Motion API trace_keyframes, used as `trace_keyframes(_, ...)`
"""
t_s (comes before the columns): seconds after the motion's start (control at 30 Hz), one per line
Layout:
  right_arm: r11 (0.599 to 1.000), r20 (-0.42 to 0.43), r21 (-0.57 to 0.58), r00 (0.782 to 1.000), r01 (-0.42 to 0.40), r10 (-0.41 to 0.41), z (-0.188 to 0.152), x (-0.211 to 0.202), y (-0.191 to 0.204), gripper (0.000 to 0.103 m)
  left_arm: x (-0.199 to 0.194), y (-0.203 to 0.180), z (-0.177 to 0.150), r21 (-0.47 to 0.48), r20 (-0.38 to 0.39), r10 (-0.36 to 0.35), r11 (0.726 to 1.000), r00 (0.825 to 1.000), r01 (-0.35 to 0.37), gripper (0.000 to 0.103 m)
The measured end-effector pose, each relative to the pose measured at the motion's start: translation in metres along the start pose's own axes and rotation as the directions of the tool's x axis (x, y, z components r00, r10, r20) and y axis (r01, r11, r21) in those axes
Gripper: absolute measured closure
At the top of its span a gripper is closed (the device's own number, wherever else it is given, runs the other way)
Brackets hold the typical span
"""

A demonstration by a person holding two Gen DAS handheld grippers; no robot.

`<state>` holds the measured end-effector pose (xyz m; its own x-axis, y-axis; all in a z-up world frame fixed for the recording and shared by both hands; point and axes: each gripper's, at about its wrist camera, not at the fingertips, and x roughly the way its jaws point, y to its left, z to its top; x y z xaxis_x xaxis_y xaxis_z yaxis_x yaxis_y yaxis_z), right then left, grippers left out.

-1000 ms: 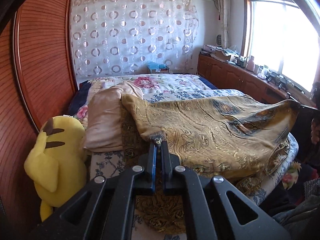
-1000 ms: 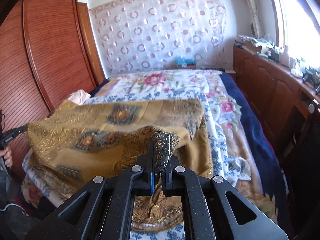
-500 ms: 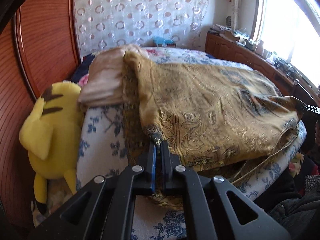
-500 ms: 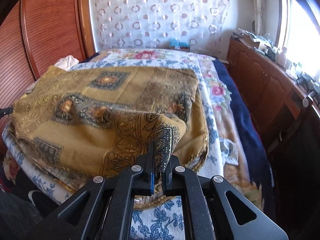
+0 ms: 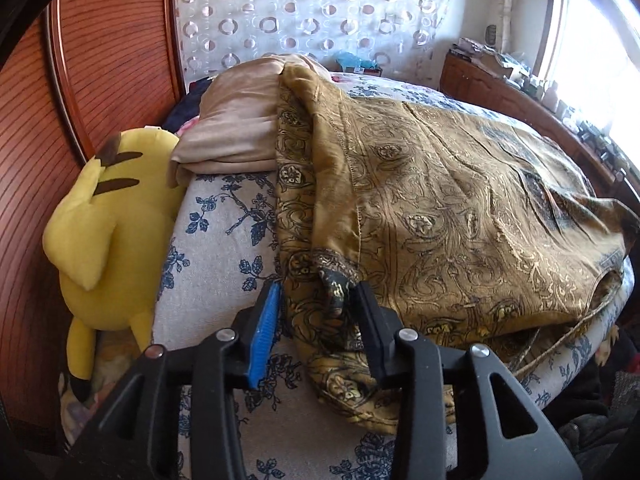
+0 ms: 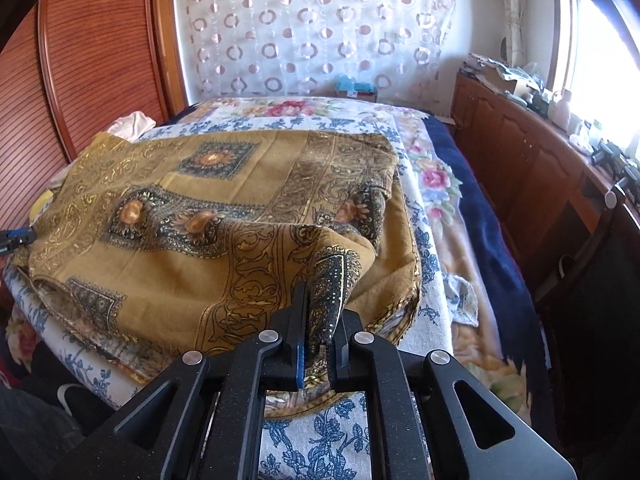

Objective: Fold small clothes
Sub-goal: 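Open both grippers and release the folded shirt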

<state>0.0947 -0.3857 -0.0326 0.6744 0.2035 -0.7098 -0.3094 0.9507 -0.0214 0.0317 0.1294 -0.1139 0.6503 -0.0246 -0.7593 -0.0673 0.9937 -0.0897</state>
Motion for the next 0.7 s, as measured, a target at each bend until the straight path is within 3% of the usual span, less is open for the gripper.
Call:
trace_keyframes(0.1, 1.000, 0.011, -0.004, 1.000, 0.011, -0.011, 0.001, -0.003, 0.000, 0.088, 0.000, 0.001, 0.001, 0.001, 0.000, 0.002, 1.000, 1.000, -0.002, 0.065)
trace_keyframes(0.23, 1.000, 0.051, 0.009, 0.998, 0.029, -0.029, 0.007, -0.013, -0.004, 0.054, 0.000, 0.001, 0.001, 0.000, 0.001, 0.000, 1.000, 1.000, 0.000, 0.064)
trace_keyframes(0.47, 1.000, 0.075, -0.025, 0.997, 0.015, -0.013, 0.024, -0.017, 0.007, 0.049, 0.000, 0.002, 0.001, -0.002, 0.002, 0.000, 1.000, 1.000, 0.000, 0.064)
trace_keyframes(0.7, 0.991, -0.001, -0.100, 0.996, -0.088, 0.088, 0.013, 0.019, 0.052, 0.048, 0.000, 0.005, 0.003, -0.007, -0.003, -0.026, 1.000, 1.000, 0.026, 0.064)
